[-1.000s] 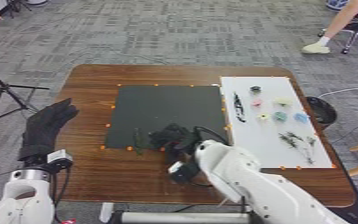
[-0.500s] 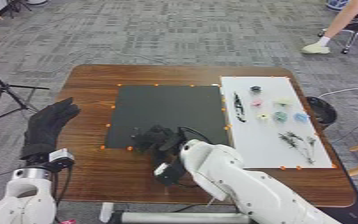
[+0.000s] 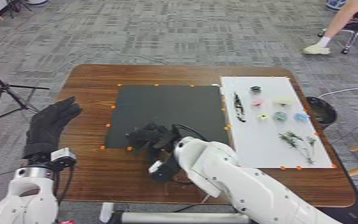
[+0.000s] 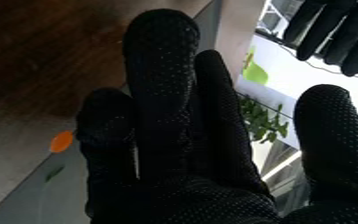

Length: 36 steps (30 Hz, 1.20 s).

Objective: Arrange flowers

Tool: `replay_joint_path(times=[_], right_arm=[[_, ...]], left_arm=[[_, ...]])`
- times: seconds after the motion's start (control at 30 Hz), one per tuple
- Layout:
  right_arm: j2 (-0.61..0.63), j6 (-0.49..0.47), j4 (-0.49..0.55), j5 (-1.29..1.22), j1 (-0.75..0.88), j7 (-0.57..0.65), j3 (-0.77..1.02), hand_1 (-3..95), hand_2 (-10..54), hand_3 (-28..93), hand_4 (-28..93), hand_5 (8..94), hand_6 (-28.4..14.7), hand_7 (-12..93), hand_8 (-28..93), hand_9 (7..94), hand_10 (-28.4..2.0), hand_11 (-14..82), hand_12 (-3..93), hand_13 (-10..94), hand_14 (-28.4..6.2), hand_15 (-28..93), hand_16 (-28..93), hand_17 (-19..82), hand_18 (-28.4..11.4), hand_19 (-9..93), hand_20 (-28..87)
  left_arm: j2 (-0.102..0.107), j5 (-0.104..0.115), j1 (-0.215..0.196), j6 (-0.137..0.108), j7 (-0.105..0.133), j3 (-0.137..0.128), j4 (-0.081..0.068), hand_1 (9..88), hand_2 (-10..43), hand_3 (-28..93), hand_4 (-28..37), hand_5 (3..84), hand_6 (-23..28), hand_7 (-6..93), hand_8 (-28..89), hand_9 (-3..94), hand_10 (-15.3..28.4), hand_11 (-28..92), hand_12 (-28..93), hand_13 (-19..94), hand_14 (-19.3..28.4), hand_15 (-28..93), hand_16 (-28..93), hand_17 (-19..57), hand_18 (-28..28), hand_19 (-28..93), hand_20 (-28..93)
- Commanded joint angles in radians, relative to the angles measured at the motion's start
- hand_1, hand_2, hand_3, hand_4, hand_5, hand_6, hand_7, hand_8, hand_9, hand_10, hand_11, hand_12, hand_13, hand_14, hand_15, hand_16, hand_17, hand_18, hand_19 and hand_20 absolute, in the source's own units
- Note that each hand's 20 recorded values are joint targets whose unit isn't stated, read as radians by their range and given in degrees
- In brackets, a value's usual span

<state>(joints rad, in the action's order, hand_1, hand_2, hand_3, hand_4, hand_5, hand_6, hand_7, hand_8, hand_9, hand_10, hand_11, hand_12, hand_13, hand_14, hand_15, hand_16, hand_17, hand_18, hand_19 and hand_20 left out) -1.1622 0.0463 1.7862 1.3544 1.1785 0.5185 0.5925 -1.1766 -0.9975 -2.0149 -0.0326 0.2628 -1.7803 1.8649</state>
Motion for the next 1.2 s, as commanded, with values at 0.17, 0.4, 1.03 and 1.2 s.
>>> replay_joint_path(times=[0.17,0.4,1.03,1.2], right_arm=[[0.112,0.052,0.158,-0.032,0.118,0.072,0.045,24.1,11.2,54,-9,62.3,-6.0,7,-6,59.3,-15.6,7.4,9.6,87,-8.3,43,31,49,-19.4,87,44],[0.117,0.069,0.181,-0.069,0.132,0.110,0.016,24.4,11.4,54,-9,62.3,-6.5,6,-6,59.5,-16.4,7.3,9.4,87,-8.3,42,31,49,-19.4,87,43],[-0.002,0.055,0.062,-0.092,0.052,0.100,-0.022,24.8,11.8,52,-8,59.9,-7.3,5,-6,59.3,-16.6,7.2,9.1,87,-8.3,42,31,49,-19.4,88,43],[-0.024,0.059,0.020,-0.076,0.030,0.088,-0.011,24.9,11.9,53,-8,59.8,-7.0,5,-6,59.2,-16.3,7.3,9.2,87,-8.3,42,31,49,-19.5,88,43]], left_arm=[[-0.004,0.003,-0.034,-0.004,-0.001,-0.028,0.023,22.3,3.8,71,-28.3,50.7,3.8,13.0,-7,49.3,15.2,20,12,38,19.0,24,0,6.7,13.0,12,21],[0.001,0.002,-0.034,-0.005,-0.001,-0.032,0.026,22.2,3.8,71,-28.3,50.8,3.9,13.0,-7,49.3,15.1,20,12,38,19.0,24,0,6.7,13.0,12,21],[-0.003,0.005,-0.008,-0.003,0.003,-0.012,0.013,22.1,3.9,71,-28.3,50.8,3.9,13.1,-7,49.3,15.2,20,12,38,19.0,24,0,6.7,13.0,12,21],[-0.007,0.005,-0.003,0.001,0.008,-0.007,0.007,22.0,3.8,71,-28.3,50.8,3.8,13.2,-7,49.2,15.1,20,12,38,19.0,24,0,6.7,13.0,12,21]])
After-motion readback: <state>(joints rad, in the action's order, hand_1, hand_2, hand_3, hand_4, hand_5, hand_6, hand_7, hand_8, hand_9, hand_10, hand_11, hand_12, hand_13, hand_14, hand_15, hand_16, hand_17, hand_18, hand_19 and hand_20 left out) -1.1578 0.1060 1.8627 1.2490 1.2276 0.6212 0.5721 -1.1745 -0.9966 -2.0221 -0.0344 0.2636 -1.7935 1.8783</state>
